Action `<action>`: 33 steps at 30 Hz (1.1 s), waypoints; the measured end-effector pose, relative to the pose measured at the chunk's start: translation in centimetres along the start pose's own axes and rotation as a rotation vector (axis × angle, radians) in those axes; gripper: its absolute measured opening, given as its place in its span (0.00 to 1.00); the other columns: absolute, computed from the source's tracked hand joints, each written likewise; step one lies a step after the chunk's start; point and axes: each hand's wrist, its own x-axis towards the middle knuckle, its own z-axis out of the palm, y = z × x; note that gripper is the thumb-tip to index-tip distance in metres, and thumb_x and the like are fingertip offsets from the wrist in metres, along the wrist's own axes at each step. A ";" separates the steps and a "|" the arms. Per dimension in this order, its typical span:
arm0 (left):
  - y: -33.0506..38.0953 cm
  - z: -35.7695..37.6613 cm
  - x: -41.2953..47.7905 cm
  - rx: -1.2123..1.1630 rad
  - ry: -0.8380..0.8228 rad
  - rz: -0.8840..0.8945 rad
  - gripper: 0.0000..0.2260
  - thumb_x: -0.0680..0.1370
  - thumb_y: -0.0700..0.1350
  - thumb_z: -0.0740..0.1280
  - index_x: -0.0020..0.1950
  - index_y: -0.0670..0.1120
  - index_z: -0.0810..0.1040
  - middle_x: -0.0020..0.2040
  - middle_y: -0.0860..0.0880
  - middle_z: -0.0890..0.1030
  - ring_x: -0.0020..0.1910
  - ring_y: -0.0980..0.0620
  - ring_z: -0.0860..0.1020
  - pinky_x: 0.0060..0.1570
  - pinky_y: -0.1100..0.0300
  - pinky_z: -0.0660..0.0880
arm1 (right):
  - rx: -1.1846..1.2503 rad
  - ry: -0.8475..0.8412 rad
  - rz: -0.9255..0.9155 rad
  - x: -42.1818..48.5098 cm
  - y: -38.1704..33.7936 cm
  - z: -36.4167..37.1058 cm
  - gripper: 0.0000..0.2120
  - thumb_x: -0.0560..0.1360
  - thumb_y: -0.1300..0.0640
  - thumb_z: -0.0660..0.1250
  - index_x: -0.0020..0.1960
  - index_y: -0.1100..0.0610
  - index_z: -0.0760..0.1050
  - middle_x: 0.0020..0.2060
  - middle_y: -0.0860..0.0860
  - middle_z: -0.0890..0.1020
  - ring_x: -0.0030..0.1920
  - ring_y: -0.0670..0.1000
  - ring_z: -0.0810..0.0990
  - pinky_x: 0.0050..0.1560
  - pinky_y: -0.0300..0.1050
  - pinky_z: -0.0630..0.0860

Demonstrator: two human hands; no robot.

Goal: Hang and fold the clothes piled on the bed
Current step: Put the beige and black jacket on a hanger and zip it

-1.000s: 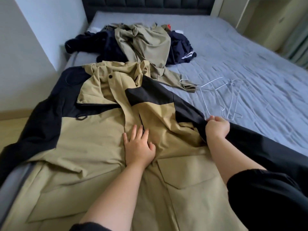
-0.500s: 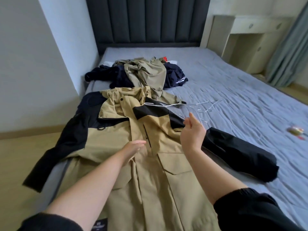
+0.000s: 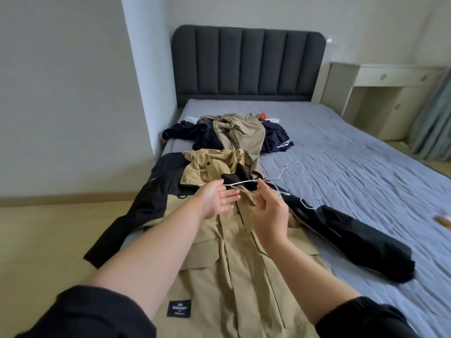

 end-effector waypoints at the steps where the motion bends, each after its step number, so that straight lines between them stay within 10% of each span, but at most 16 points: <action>1: 0.5 0.3 -0.4 -0.005 -0.002 -0.004 0.22 0.84 0.47 0.54 0.74 0.36 0.59 0.61 0.37 0.78 0.58 0.41 0.78 0.60 0.48 0.71 | -0.014 -0.005 -0.042 -0.1 -0.4 -0.1 0.08 0.76 0.69 0.63 0.52 0.71 0.79 0.55 0.60 0.82 0.55 0.58 0.80 0.51 0.32 0.65; 8: 1.0 1.6 -1.5 0.023 0.089 -0.069 0.10 0.81 0.40 0.60 0.41 0.40 0.71 0.25 0.47 0.74 0.22 0.55 0.73 0.24 0.65 0.72 | -0.043 -0.109 -0.305 -1.5 -1.9 -2.1 0.07 0.74 0.63 0.64 0.39 0.63 0.77 0.25 0.54 0.74 0.25 0.57 0.71 0.27 0.48 0.71; 12: 1.3 1.9 -1.4 -0.035 0.159 0.002 0.14 0.83 0.37 0.53 0.38 0.43 0.67 0.16 0.51 0.65 0.12 0.58 0.63 0.16 0.72 0.61 | -0.142 -0.410 -0.383 -2.9 -1.6 -2.7 0.23 0.75 0.53 0.59 0.69 0.54 0.70 0.21 0.42 0.68 0.24 0.49 0.71 0.28 0.39 0.66; 16: 2.0 0.3 -1.7 0.130 0.206 0.082 0.13 0.83 0.39 0.50 0.42 0.43 0.69 0.17 0.52 0.62 0.13 0.58 0.58 0.15 0.71 0.54 | -0.361 -0.714 -0.546 -5.0 1.3 -2.4 0.31 0.78 0.48 0.51 0.78 0.48 0.44 0.36 0.53 0.80 0.33 0.59 0.76 0.33 0.46 0.64; 22: 1.1 -3.2 -1.5 1.053 0.280 0.443 0.15 0.81 0.40 0.55 0.39 0.51 0.76 0.29 0.51 0.69 0.26 0.54 0.66 0.26 0.63 0.62 | -0.593 -0.697 -0.272 -2.7 4.5 -2.5 0.29 0.80 0.55 0.53 0.78 0.50 0.47 0.38 0.53 0.78 0.37 0.58 0.76 0.35 0.48 0.70; 33: 1.5 -3.1 -3.5 1.030 0.300 0.889 0.13 0.78 0.38 0.61 0.34 0.46 0.75 0.24 0.56 0.69 0.26 0.62 0.69 0.28 0.72 0.63 | -0.452 -0.475 0.150 1.7 5.1 -1.2 0.32 0.75 0.61 0.57 0.77 0.54 0.50 0.73 0.51 0.61 0.70 0.54 0.63 0.63 0.53 0.71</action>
